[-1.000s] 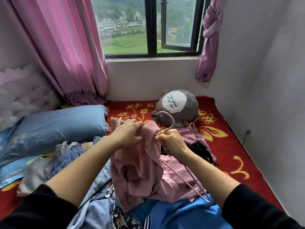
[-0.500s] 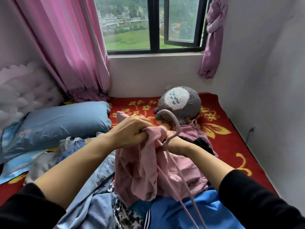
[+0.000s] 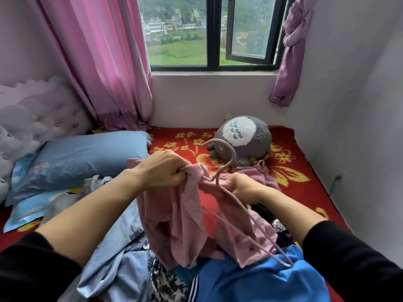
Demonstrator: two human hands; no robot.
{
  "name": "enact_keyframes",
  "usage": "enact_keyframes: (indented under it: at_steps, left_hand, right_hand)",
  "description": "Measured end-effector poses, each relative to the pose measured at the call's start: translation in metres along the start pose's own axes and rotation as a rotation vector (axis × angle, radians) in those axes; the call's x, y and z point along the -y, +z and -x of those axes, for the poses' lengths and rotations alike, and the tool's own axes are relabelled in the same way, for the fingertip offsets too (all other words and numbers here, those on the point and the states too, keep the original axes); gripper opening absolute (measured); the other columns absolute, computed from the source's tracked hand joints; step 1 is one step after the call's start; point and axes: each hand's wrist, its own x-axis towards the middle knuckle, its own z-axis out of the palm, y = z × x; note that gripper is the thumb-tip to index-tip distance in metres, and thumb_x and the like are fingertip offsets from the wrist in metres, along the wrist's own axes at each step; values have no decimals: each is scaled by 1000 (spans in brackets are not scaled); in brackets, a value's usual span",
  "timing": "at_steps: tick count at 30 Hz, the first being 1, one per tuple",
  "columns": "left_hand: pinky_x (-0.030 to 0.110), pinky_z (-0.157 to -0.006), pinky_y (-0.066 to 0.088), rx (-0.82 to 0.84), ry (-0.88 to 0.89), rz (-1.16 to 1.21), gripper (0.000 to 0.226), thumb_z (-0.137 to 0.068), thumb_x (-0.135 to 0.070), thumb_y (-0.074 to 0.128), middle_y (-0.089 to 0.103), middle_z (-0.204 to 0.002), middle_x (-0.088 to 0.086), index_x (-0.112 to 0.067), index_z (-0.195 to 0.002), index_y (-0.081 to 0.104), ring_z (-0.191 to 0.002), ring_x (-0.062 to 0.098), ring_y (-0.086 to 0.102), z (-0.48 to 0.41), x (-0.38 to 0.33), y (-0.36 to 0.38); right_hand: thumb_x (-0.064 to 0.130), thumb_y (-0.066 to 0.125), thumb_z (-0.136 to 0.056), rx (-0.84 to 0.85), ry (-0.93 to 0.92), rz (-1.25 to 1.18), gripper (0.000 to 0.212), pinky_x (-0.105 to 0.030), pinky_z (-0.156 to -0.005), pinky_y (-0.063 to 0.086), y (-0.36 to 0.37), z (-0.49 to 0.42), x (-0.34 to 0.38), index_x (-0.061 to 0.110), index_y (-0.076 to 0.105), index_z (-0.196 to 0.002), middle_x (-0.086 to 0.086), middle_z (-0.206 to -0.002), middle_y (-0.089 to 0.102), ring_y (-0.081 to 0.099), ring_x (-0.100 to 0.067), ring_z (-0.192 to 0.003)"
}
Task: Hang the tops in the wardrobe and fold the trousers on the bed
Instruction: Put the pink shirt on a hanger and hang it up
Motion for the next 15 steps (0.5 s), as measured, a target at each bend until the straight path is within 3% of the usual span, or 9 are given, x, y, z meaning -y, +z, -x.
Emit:
enact_keyframes:
  at_steps: [1,3,5,9,11,13,15]
  left_hand:
    - [35,-52,43,1,0,0,23,-69,-28,41,57,-58,-4,-17,-68,61,-56,17,49,0,0,0]
    - [35,-50,42,-6,-4,4,21,-68,-29,40,51,-55,-6,-16,-64,56,-54,16,46,1,3,1]
    - [35,-50,42,4,0,2,21,-67,-31,38,50,-56,-7,-16,-63,52,-54,16,46,2,4,4]
    - [36,-51,43,-11,-4,-16,25,-66,-34,35,49,-56,-8,-15,-63,50,-55,17,47,-2,8,6]
    - [38,-52,44,-36,-8,-24,29,-67,-37,34,54,-59,-5,-14,-64,52,-56,19,49,-4,10,7]
    - [37,-53,45,-49,8,-38,33,-68,-38,33,61,-65,-3,-15,-66,56,-60,21,53,-9,8,10]
    - [34,-52,43,-70,25,-59,31,-71,-37,34,63,-69,-3,-17,-68,57,-64,21,56,-12,3,13]
  right_hand:
    - [20,67,-78,-27,31,-101,12,-24,-84,53,-3,2,-3,21,71,-89,8,-99,72,65,-2,-91]
    - [3,60,-86,-69,92,-264,17,-10,-67,46,-10,12,-2,17,62,-78,11,-80,64,57,3,-73]
    - [-4,55,-88,-128,77,-296,30,-15,-62,40,-16,17,0,19,49,-70,7,-73,53,46,-2,-69]
    - [15,74,-83,-98,79,-344,13,-18,-62,42,-27,27,-5,11,61,-82,3,-75,60,51,-4,-71]
    - [25,82,-71,-88,94,-153,23,-25,-62,48,-30,29,-10,12,65,-79,0,-75,67,58,-7,-70]
    - [18,68,-71,-251,118,212,11,-34,-65,50,-29,28,-15,11,61,-75,-8,-82,71,67,-23,-81]
    - [9,54,-77,-426,190,409,4,-36,-67,45,-34,28,-22,13,55,-77,-17,-92,69,64,-38,-92]
